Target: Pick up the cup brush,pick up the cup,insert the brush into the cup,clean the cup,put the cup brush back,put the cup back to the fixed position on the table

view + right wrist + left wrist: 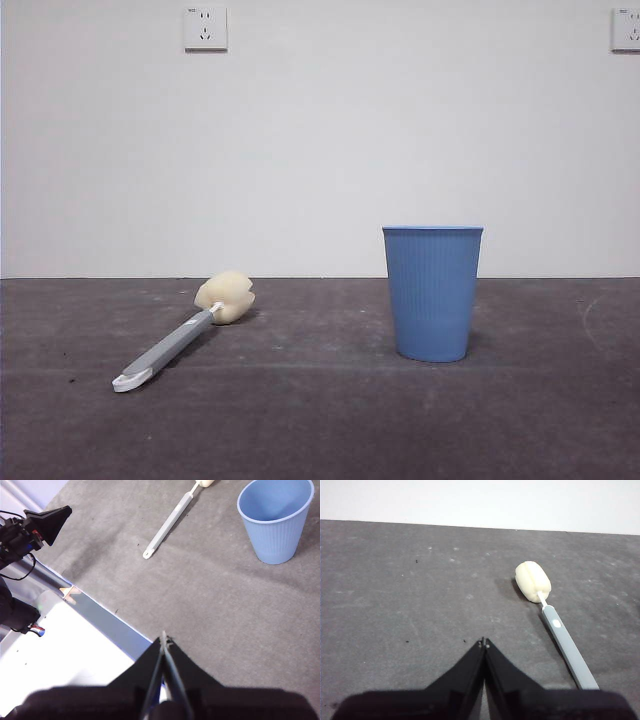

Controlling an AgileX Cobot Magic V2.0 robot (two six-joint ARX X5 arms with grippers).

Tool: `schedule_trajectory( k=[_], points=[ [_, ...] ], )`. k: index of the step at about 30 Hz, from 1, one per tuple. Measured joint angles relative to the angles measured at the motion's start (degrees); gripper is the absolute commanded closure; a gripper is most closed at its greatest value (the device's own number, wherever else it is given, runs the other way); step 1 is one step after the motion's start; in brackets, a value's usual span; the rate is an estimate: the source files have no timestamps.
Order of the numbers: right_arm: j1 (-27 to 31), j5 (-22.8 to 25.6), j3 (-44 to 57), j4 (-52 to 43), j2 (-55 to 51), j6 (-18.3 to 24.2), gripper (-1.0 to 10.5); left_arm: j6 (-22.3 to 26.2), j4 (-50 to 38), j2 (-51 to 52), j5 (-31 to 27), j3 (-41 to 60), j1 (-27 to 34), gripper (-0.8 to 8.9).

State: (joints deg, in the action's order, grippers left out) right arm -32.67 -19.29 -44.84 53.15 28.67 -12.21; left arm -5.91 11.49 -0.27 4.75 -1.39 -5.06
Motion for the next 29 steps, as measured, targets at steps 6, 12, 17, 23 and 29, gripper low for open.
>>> schedule_trajectory(
  k=[6, 12, 17, 23, 29],
  points=[
    [2.9, 7.4, 0.0, -3.7, -3.5, 7.7, 9.4, -0.2, 0.0, 0.0, 0.0, 0.0, 0.0, 8.17],
    [7.9, 12.0, 0.0, -13.7, -9.4, 14.8, 9.4, -0.2, 0.0, 0.0, 0.0, 0.0, 0.0, 8.17],
    [12.3, 13.5, 1.9, -17.8, -11.3, 18.9, 9.4, -0.2, 0.0, 0.0, 0.0, 0.0, 0.0, 8.16],
    [17.2, 13.3, 10.0, -29.1, -15.9, 19.5, 9.4, -0.2, 0.0, 0.0, 0.0, 0.0, 0.0, 8.16],
    [21.7, 13.3, 21.3, -38.1, -21.2, 17.7, 9.4, -0.2, 0.0, 0.0, 0.0, 0.0, 0.0, 8.17]
  ],
)
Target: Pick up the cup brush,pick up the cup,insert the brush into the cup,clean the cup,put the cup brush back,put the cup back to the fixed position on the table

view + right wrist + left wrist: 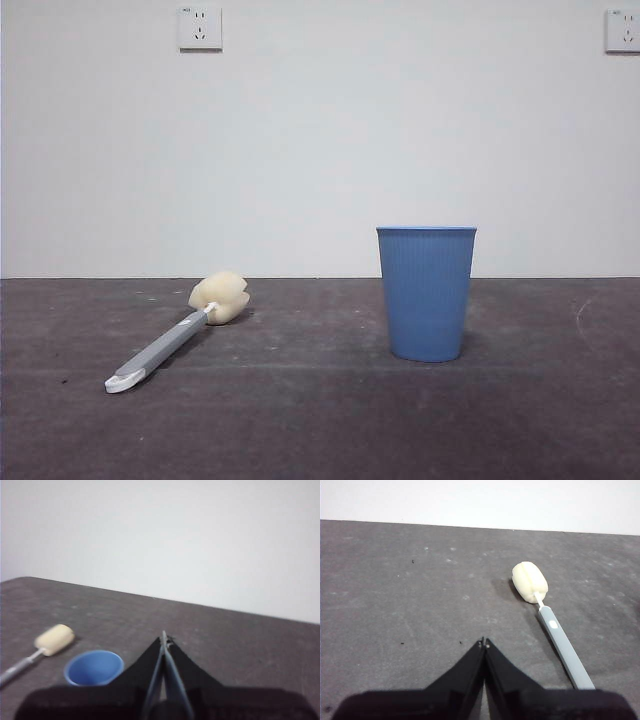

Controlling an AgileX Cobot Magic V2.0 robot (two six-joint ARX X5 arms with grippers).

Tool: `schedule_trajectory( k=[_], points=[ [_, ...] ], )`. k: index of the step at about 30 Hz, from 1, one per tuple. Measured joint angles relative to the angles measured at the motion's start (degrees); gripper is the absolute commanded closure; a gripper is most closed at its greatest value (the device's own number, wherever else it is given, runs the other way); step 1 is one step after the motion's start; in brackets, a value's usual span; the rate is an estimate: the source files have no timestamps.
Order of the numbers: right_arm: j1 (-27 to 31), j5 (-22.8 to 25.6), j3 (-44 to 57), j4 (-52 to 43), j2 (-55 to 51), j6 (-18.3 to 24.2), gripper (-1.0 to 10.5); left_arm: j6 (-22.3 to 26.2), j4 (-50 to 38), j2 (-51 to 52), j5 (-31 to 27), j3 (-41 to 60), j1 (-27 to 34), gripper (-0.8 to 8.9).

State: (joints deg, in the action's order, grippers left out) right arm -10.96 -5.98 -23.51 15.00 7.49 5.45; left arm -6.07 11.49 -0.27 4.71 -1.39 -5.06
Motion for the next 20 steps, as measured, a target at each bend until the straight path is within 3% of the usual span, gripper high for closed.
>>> schedule_trajectory(
  k=[9, 20],
  points=[
    [5.9, 0.0, 13.8, -4.2, -7.1, -1.2, 9.4, 0.0, 0.0, 0.0, 0.0, 0.0, 0.0, 8.16],
    [8.5, 0.0, 22.0, -4.1, -7.2, -2.4, 9.4, 0.0, 0.0, 0.0, 0.0, 0.0, 0.0, 8.16]
  ],
)
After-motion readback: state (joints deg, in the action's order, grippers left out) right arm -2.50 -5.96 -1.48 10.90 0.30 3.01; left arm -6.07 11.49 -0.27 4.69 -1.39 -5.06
